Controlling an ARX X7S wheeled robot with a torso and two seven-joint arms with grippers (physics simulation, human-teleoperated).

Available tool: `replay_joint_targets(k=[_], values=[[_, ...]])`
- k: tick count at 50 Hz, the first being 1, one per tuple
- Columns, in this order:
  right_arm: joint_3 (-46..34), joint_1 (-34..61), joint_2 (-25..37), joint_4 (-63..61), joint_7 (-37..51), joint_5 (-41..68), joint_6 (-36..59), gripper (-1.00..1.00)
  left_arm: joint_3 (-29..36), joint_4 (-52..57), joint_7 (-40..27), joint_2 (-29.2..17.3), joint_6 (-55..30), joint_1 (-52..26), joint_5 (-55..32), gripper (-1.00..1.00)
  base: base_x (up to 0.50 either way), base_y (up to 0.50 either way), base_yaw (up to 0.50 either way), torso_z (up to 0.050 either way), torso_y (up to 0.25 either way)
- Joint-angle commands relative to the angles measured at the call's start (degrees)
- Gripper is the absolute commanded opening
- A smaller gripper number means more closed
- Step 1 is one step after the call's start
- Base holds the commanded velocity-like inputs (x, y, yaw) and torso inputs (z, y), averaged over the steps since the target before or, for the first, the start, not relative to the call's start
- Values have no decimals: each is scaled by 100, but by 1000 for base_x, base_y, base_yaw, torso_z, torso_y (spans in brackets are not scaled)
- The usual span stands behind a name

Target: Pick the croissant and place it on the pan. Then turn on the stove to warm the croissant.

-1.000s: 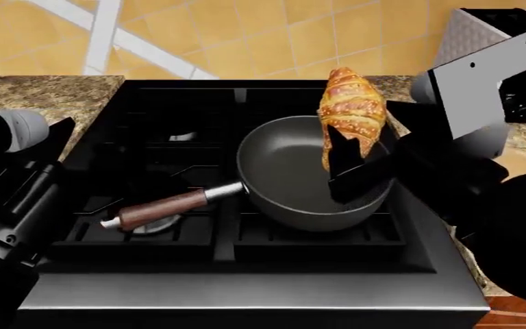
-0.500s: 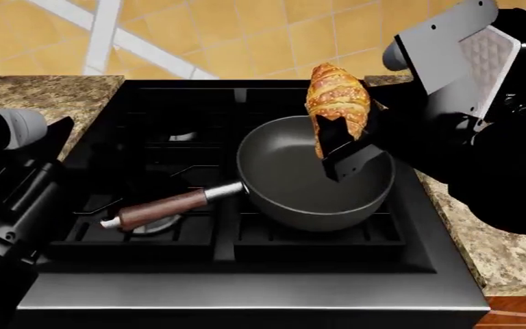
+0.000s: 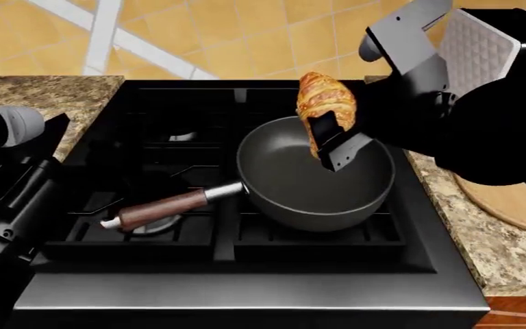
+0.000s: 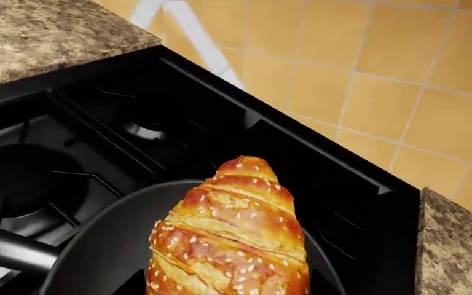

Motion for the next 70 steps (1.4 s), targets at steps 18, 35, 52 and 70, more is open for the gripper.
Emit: replay_joint_targets(k=[18, 35, 52, 70], values=[[-899, 468, -643, 1272, -1645, -1191, 97, -100, -6, -97, 18, -53, 99, 18, 101, 100, 0, 0, 0, 0, 0], [-1363, 574, -924, 1909, -2181, -1699, 11, -100, 48, -105, 23, -78, 117, -22, 67, 100, 0, 0, 0, 0, 0], [-1751, 491, -1155, 2363, -2632, -2038, -133, -100, 84, -89, 56, -89, 164, -21, 100, 100, 0, 0, 0, 0, 0], [-1942, 367, -1260, 2529, -2816, -2163, -201, -100, 154, 5, 72, -96, 196, -71, 67, 100, 0, 0, 0, 0, 1]])
